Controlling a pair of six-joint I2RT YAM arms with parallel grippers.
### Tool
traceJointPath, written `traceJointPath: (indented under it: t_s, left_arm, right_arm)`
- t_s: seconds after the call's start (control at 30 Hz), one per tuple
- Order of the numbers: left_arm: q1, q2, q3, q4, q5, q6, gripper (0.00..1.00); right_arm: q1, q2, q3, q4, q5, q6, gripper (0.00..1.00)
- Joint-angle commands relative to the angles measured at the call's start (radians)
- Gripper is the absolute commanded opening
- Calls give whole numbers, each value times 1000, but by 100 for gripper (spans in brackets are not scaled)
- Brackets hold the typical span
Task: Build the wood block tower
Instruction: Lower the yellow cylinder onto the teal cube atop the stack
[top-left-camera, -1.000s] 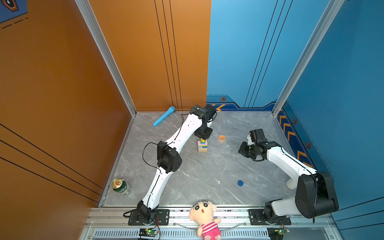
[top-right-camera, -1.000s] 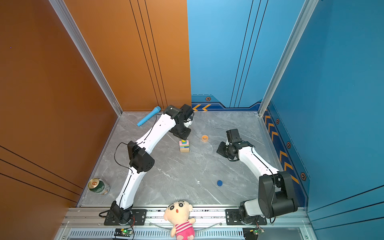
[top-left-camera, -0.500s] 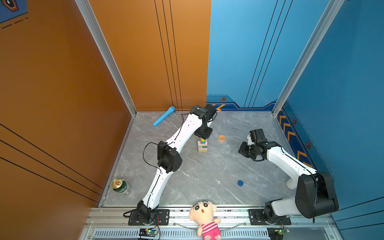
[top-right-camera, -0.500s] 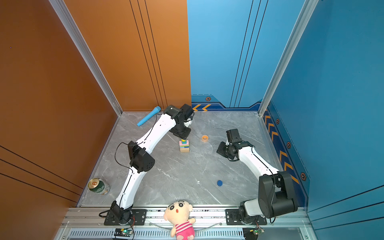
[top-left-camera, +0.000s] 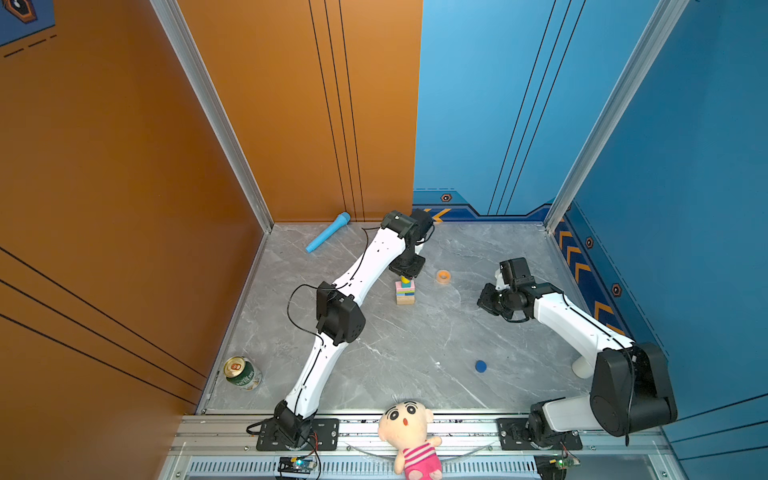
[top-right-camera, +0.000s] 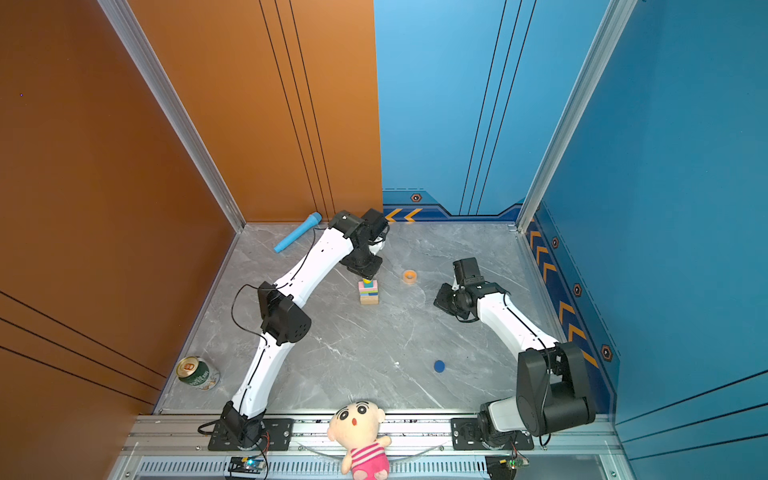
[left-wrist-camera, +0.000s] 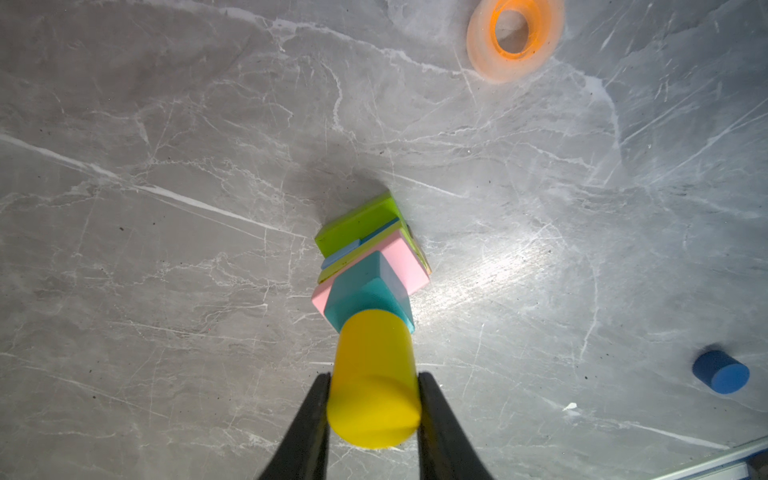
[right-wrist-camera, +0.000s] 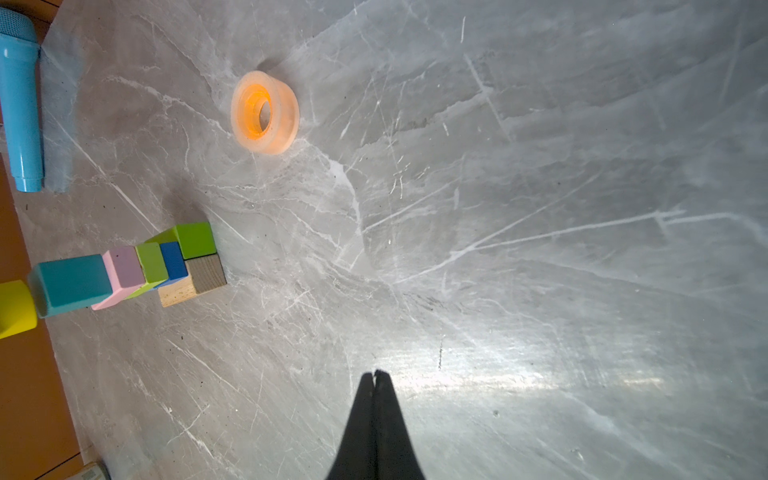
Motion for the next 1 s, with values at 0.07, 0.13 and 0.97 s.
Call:
traceJointPath:
  t_s: [0.07, 0.13, 0.97]
  left_arm:
    - [-6, 16, 22, -21, -22, -11, 14]
    - [-6, 17, 21, -21, -23, -11, 15]
    - [-2, 33, 42, -19, -36, -19, 18]
  right_arm:
    - [-8, 6, -19, -12, -13, -11, 2]
    - [-9, 6, -20, -13, -15, -13, 2]
    - [-13, 8, -29, -3, -15, -9, 2]
